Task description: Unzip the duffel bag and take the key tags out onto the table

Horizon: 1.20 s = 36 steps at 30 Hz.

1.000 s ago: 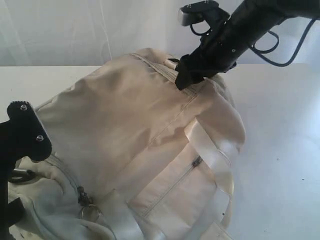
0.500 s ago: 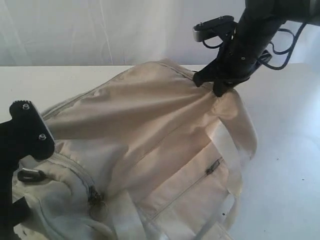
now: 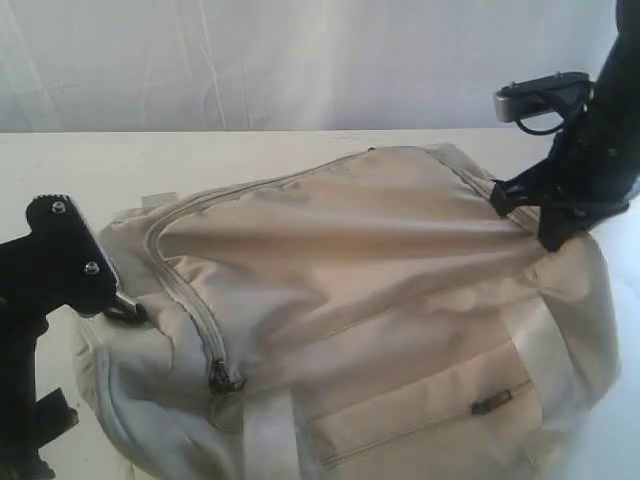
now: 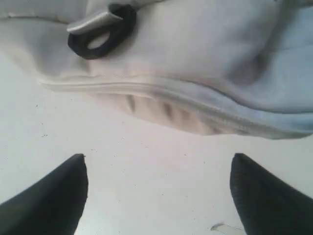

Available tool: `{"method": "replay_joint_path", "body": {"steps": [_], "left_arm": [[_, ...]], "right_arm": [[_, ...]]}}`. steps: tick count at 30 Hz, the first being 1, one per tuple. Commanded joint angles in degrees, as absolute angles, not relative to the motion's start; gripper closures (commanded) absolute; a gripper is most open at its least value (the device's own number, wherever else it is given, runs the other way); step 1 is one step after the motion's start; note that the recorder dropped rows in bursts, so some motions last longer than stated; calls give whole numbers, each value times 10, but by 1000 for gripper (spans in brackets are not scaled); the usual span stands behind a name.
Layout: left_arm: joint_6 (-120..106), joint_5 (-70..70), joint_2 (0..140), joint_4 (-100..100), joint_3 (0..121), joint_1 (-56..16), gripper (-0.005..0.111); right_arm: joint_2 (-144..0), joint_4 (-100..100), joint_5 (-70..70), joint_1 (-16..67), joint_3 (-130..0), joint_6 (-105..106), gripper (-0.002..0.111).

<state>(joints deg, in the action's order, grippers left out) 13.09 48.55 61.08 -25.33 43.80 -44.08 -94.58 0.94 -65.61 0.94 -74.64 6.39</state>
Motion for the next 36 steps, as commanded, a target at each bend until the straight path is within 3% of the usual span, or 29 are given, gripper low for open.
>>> {"method": "replay_joint_path", "body": {"steps": [1, 10, 22, 36], "left_arm": [[133, 491, 607, -262, 440, -441, 26], [128, 420, 607, -276, 427, -441, 26], [-64, 385, 611, -194, 522, -441, 26], [-112, 415, 780, -226, 544, -441, 26]], "right_arm": [[-891, 32, -689, 0, -650, 50, 108], [-823, -56, -651, 0, -525, 92, 108], [-821, -142, -603, 0, -530, 168, 108], [-821, -156, -602, 0, -533, 179, 108]]}}
